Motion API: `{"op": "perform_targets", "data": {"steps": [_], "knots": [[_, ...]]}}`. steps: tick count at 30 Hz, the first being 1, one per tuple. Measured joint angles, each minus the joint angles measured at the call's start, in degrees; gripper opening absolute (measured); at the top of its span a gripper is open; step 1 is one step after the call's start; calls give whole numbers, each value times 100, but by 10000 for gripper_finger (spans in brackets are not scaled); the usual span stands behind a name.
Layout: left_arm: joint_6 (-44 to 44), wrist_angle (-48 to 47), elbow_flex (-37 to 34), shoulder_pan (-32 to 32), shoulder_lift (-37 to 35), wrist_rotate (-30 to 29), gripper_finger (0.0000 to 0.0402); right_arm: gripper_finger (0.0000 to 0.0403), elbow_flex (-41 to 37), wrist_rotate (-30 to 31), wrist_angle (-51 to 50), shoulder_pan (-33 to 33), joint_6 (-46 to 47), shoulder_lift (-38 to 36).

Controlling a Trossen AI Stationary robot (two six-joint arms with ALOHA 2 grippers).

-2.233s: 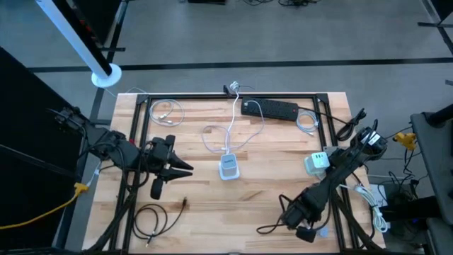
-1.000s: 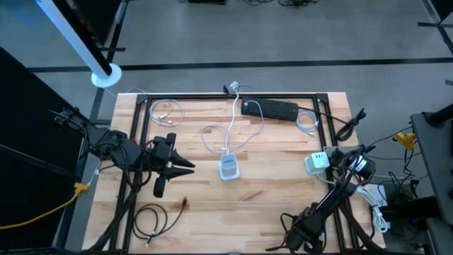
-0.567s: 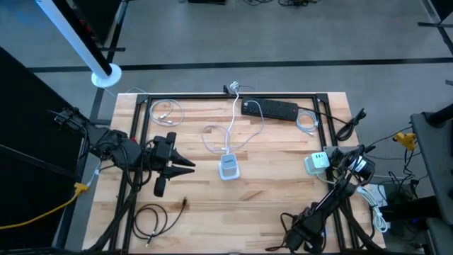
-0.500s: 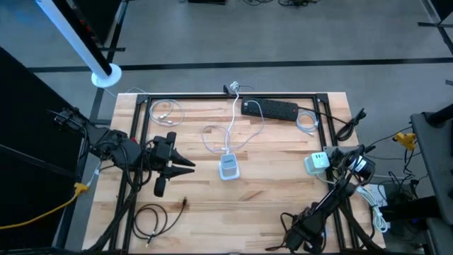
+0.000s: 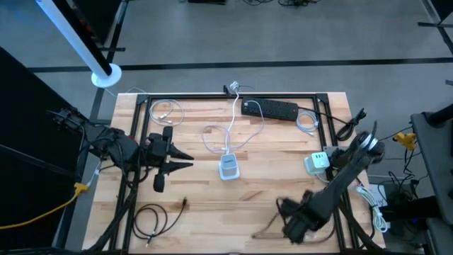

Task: Insert USB
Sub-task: Insert the right white charger cable into the purple charger adapter

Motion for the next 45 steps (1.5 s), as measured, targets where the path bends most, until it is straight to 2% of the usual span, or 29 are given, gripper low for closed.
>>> {"op": "perform_targets", "data": {"steps": [4, 7, 12, 17, 22, 25, 30, 36, 41, 45], "knots": [[448, 101, 2, 229, 200, 1, 64, 190, 210, 1380, 91, -282, -129, -997], [1187, 331, 2, 296, 469, 17, 64, 190, 215, 1699, 472, -537, -589, -1626], [2578, 1405, 2, 295, 1131, 72, 64, 190, 214, 1390, 1440, -1166, -1764, -2274], [3201, 2490, 2, 453, 1587, 58, 64, 190, 216, 1053, 2409, -1730, -2868, -2487], [3705, 2972, 134, 670, 1843, 47, 71, 190, 216, 863, 2618, -2230, -3211, -2435], [3814, 2862, 396, 734, 2027, 50, 94, 190, 212, 606, 2935, -2545, -3342, -2370], [3852, 2824, 842, 764, 2369, 52, 163, 190, 212, 177, 3922, -2843, -3818, -2336], [4500, 2776, 1174, 773, 2785, 52, 241, 190, 210, 152, 4266, -3052, -4049, -2336], [4601, 2827, 1407, 802, 3024, 63, 269, 190, 212, 39, 4441, -3058, -4049, -2296], [4609, 2788, 1529, 813, 3083, 88, 272, 190, 207, -93, 4485, -3061, -4012, -2279]]}}
